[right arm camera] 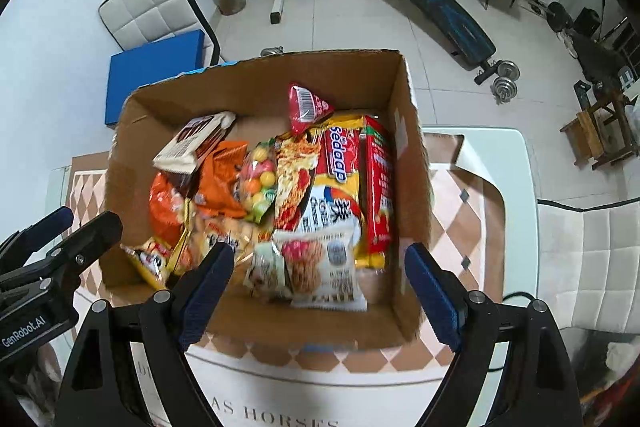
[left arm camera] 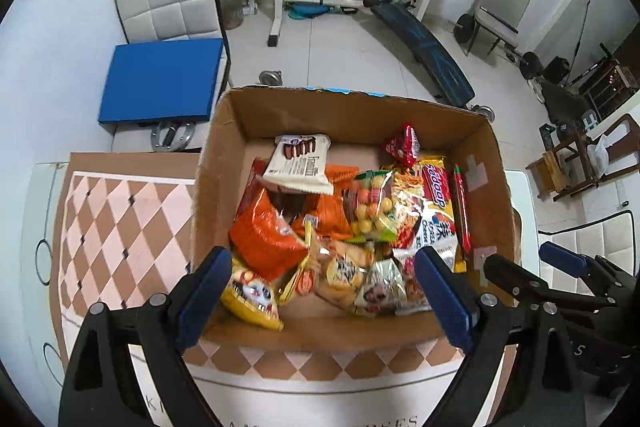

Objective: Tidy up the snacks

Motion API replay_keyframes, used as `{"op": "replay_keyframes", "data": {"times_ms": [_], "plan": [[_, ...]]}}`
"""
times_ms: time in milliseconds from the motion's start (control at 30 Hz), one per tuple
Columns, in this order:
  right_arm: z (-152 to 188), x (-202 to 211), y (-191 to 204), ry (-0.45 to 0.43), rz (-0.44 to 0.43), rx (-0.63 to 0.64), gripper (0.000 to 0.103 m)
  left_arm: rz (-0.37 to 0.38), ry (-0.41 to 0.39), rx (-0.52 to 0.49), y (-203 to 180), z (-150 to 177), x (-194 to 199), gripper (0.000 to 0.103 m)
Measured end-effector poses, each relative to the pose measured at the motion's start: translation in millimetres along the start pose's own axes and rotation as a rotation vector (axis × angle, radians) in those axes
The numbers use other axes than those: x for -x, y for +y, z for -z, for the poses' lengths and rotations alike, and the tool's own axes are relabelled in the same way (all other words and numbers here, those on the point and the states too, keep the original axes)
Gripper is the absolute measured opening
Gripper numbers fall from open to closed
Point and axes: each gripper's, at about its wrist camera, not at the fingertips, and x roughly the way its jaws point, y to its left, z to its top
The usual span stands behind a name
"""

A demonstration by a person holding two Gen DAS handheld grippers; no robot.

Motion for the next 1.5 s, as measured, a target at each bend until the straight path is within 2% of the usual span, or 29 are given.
{"op": "replay_keyframes", "data": {"times_ms": [200, 400, 633, 1067, 1300, 1500], "plan": [[32, 48, -1, -0.082, -0.015, -0.004, 0.090, -0.017, -0.116, 0.007, -6, 31, 59, 0.094], [83, 117, 2, -0.205, -0.024, 0.016, 0.090, -0.041, -0.247, -0.001, -15, 75, 125, 0.094], [145, 182, 2, -0.302, -0.034, 0.023, 0.090, -0.051, -0.324, -0.012, -19, 127, 183, 0.094], [229, 271, 0, -0.411, -0.048, 0.032, 0.090, -0.028, -0.355, -0.008, -26, 191, 245, 0.094], [255, 301, 4, -0.443, -0.038, 0.054, 0.090, -0.039, -0.382, -0.019, -29, 209, 265, 0.094], [262, 306, 7, -0.440, -0.037, 0.064, 0.090, -0.046, -0.390, -0.015, -29, 212, 267, 0.094]]}}
